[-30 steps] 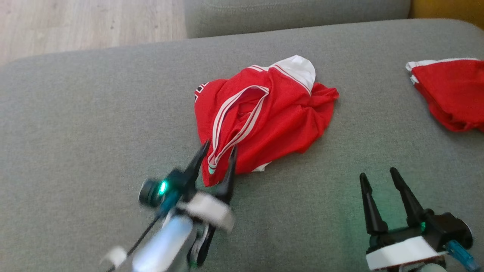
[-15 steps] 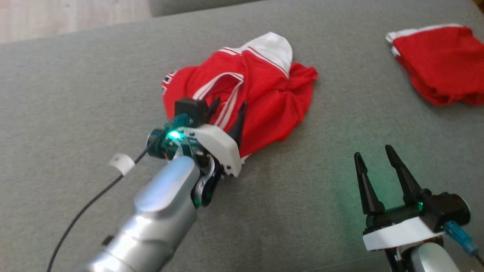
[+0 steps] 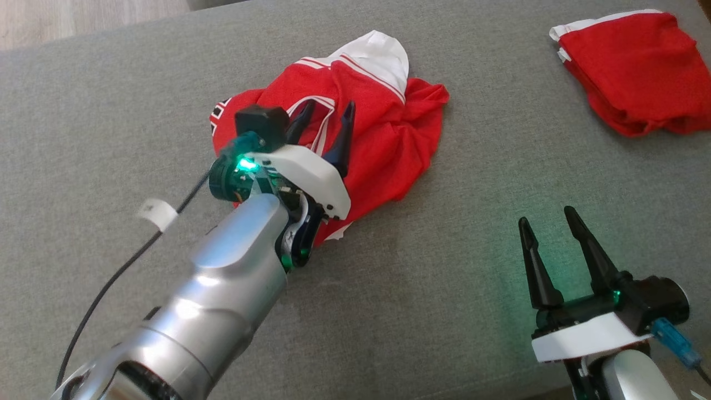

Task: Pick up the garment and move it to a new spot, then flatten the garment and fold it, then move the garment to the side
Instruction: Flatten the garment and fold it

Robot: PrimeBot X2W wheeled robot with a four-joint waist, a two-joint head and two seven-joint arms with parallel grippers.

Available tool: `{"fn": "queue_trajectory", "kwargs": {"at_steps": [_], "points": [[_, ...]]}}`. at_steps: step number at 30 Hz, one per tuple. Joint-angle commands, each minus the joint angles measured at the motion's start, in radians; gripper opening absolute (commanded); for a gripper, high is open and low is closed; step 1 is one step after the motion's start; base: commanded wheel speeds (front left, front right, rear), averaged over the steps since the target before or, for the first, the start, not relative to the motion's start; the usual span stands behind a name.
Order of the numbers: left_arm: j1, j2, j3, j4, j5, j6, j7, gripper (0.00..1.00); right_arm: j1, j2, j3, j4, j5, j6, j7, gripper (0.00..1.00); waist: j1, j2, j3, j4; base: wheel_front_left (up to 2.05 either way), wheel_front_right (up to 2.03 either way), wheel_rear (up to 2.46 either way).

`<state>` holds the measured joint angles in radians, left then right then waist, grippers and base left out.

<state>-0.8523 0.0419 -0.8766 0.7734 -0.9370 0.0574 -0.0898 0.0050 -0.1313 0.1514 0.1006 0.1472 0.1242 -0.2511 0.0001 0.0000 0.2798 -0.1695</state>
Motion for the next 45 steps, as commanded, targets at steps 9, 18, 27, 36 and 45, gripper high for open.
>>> {"fn": "queue_trajectory", "kwargs": {"at_steps": [9,18,27,36,45], "points": [[-0.092,0.008,-0.058,0.019,-0.188,0.006,-0.003,1.0,-0.03,-0.019,0.026,-0.022,-0.001,0.007,-0.011,1.0,-0.0001,0.0,0.0,-0.021,0.0,0.0,0.0],[-0.136,0.008,-0.124,0.104,-0.237,0.03,-0.075,0.0,-0.025,-0.015,0.028,-0.02,-0.004,0.007,-0.011,1.0,-0.0001,0.0,-0.01,-0.045,0.0,0.0,0.0],[-0.186,0.008,-0.175,0.073,-0.29,-0.034,-0.1,0.0,-0.008,-0.001,0.035,-0.008,-0.007,0.007,-0.011,1.0,-0.0001,0.0,-0.076,-0.068,0.0,0.0,0.0],[-0.447,0.008,-0.19,0.091,-0.294,-0.104,-0.031,0.0,0.037,0.016,0.087,0.018,0.007,0.007,-0.011,1.0,-0.0001,0.0,-0.198,-0.133,0.0,0.0,0.0],[-0.622,0.016,-0.084,0.094,-0.373,-0.172,-0.037,0.0,0.108,0.007,0.052,0.002,0.003,0.007,-0.011,1.0,-0.0001,0.0,-0.278,-0.093,0.0,0.0,0.0]]}}
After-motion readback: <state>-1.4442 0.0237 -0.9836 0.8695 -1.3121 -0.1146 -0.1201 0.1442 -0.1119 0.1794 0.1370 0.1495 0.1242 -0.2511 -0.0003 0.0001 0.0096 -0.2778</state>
